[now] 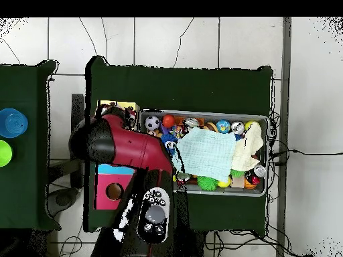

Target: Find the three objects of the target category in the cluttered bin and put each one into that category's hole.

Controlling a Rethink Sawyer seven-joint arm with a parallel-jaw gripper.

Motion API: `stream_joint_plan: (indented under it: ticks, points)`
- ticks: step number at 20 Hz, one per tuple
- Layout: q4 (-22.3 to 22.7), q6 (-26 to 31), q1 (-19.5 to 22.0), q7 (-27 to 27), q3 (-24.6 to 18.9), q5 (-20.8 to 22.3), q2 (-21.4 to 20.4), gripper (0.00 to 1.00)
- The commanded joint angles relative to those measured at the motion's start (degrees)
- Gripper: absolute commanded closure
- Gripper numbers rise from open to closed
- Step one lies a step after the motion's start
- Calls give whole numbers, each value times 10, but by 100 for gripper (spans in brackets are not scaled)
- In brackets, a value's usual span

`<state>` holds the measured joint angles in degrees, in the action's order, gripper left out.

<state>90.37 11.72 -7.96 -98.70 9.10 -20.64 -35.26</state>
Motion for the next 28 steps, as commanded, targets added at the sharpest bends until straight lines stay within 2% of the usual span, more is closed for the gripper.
stream_joint_plan:
  ticks: [1, 7, 8, 19, 24, 27, 28]
  points:
    - [-10, -25, 34, -79, -77, 12, 35, 0]
    - [-13, -20, 36, -77, -80, 16, 39, 0]
    - [-11, -19, 38, -79, -83, 15, 38, 100]
    - [-5, -15, 51, -73, -102, 18, 35, 100]
    - [-7, -3, 48, -76, -97, 16, 35, 100]
    - [-7, 40, 31, -85, -76, 8, 24, 100]
    - [-2, 87, 13, -98, -53, 4, 1, 100]
